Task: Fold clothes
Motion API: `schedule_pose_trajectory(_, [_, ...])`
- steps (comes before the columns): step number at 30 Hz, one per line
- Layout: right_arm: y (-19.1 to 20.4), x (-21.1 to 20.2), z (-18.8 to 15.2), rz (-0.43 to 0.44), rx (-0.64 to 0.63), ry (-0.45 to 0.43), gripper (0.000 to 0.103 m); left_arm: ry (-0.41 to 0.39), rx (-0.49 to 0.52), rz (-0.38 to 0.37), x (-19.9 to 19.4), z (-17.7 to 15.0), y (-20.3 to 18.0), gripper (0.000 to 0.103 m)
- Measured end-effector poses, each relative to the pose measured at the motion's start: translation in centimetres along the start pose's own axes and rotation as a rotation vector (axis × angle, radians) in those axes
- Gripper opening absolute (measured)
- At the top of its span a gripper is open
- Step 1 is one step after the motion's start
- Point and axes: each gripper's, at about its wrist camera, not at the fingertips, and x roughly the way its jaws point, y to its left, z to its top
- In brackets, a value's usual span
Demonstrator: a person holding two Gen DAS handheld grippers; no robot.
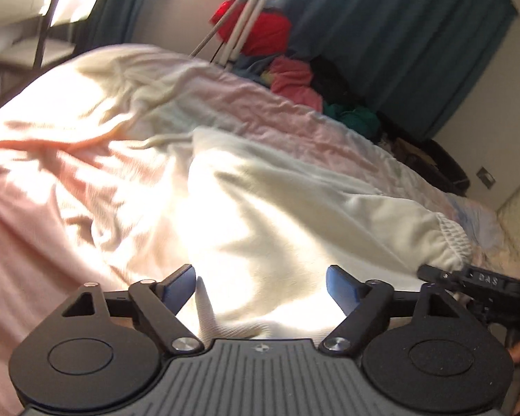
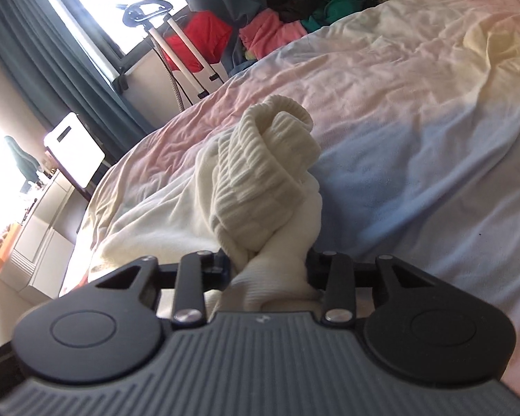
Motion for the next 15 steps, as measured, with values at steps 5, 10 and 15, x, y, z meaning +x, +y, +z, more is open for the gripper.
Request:
schedule_pose_trajectory(5, [0.2,0.5,0.3,0.008,0.000,0.000,0.039,0.111,-0.051,-0.038,2.1,-0.8,0.7,0.085])
schedule_pose_trajectory(10, [0.2,0.9,0.2,-0.008,0.001,0.022,0.040,0.107,-0.044,-0.027,2.4,-1.6,0.6,0.080])
schedule_pose_trajectory(15, [0.3,0.6,0.3,0.009,0.012,0.017,0.040,0.060,-0.018,-0.026,1.5,-1.6,0.1,0.058])
